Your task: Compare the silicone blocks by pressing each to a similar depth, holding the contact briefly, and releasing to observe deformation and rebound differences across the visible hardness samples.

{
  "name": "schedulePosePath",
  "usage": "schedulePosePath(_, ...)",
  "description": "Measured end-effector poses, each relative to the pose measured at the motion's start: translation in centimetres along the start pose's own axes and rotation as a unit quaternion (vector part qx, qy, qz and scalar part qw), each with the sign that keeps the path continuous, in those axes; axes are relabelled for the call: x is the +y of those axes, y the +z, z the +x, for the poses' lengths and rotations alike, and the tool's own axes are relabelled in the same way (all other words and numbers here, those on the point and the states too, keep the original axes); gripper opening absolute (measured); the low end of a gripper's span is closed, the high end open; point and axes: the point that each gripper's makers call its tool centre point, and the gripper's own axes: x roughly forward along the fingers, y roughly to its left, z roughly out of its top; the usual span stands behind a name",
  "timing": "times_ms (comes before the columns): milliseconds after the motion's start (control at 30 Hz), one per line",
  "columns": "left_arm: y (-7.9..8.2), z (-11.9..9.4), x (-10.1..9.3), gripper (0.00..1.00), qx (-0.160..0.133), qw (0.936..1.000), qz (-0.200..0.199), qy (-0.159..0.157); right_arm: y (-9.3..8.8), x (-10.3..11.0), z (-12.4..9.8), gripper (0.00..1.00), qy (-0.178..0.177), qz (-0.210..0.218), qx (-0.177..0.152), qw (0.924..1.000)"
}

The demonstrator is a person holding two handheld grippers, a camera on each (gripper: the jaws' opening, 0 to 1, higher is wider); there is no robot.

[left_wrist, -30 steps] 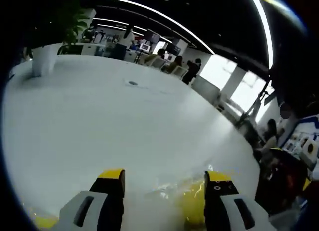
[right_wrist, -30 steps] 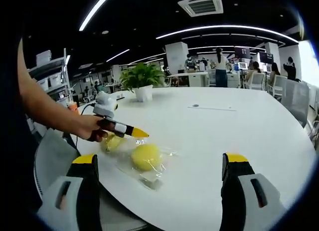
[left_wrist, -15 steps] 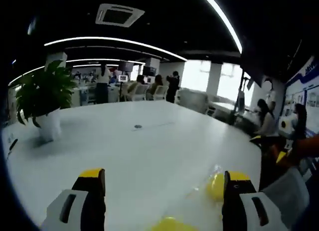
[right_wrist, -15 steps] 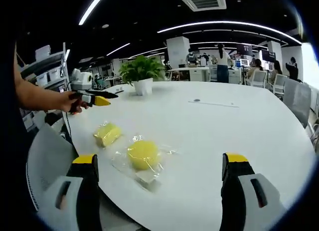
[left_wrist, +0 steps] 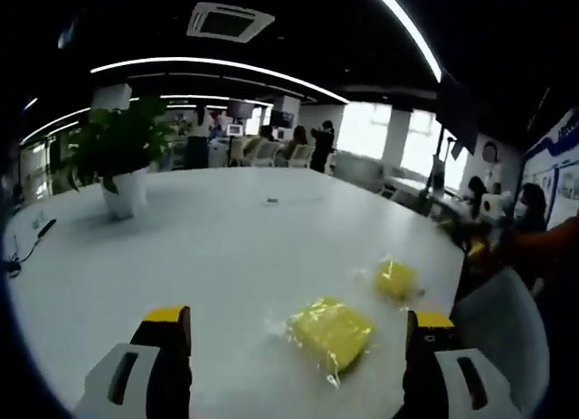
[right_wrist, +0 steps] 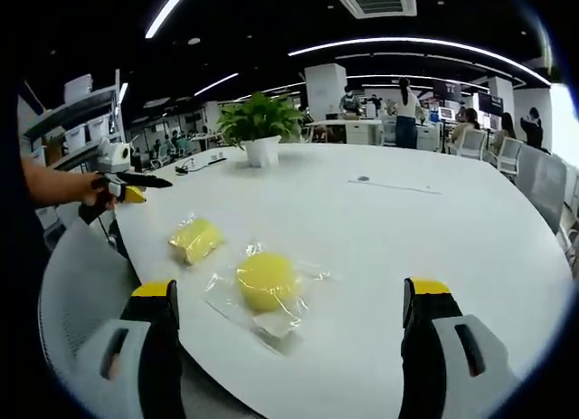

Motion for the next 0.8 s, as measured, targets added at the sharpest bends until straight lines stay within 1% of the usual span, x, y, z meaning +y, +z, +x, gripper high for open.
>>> schedulePosePath(33, -0.1, -0.6, -0.2, 1.00, -0.014, 0.9997, 0.021, -0.003, -0.1, 0.0, -0.1, 0.97, -0.002, -0.002, 0.000, 1.0000)
schedulePosePath(67, -0.2, -0.8, -0.3, 1.00, -0.020, 0.9994, 0.029, -0.005, -0.2, 0.1, -0.3, 0.97, -0.004, -0.003, 0.002, 1.0000)
schedulePosePath(133, -0.8, -1.4, -0.5, 1.00, -0.020, 0.9994, 0.028, -0.010, -0.2, 0.3, -0.5, 0.97, -0.006, -0.005, 0.002, 1.0000)
schedulePosePath(200, -0.3, -1.9, -1.1, 1.00, -0.051, 0.9981, 0.027, -0.023, -0.4, 0.7, -0.7, 0.97, -0.004, -0.014, 0.004, 0.9999)
schedulePosePath(233, -0.4, -2.0, -1.2, 1.00, -0.052, 0.9981, 0.023, -0.026, -0.5, 0.8, -0.7, 0.97, -0.004, -0.020, 0.006, 0.9998)
schedulePosePath(300, -0.9, -2.0, -0.9, 1.00, -0.043, 0.9986, 0.025, -0.019, -0.9, 1.0, -0.8, 0.97, -0.002, -0.022, 0.010, 0.9997)
schedulePosePath(367, -0.8, -2.1, -0.8, 1.00, -0.045, 0.9985, 0.028, -0.015, -1.3, 1.1, -0.8, 0.97, -0.003, -0.014, 0.009, 0.9999)
schedulePosePath(400, -0.6, -2.0, -0.8, 1.00, -0.052, 0.9982, 0.024, -0.016, -1.4, 1.1, -0.8, 0.97, -0.004, -0.013, 0.009, 0.9999)
schedulePosePath(533, 0.1, -2.2, -0.9, 1.00, -0.067, 0.9972, 0.030, -0.009, -1.3, 1.2, -0.7, 0.97, -0.004, -0.015, 0.009, 0.9998)
schedulePosePath(600, 0.1, -2.2, -1.2, 0.99, -0.066, 0.9974, 0.026, -0.014, -1.2, 1.1, -0.6, 0.97, -0.003, -0.014, 0.010, 0.9998)
schedulePosePath(667, 0.1, -2.3, -1.0, 1.00, -0.071, 0.9971, 0.026, -0.007, -1.0, 0.9, -0.4, 0.97, -0.002, -0.015, 0.009, 0.9998)
schedulePosePath(733, 0.0, -2.3, -0.9, 1.00, -0.073, 0.9972, 0.015, -0.007, -0.9, 0.9, -0.3, 0.97, -0.002, -0.017, 0.009, 0.9998)
schedulePosePath(800, 0.1, -2.3, -0.7, 1.00, -0.077, 0.9970, 0.013, -0.002, -1.0, 0.9, -0.1, 0.97, -0.001, -0.017, 0.009, 0.9998)
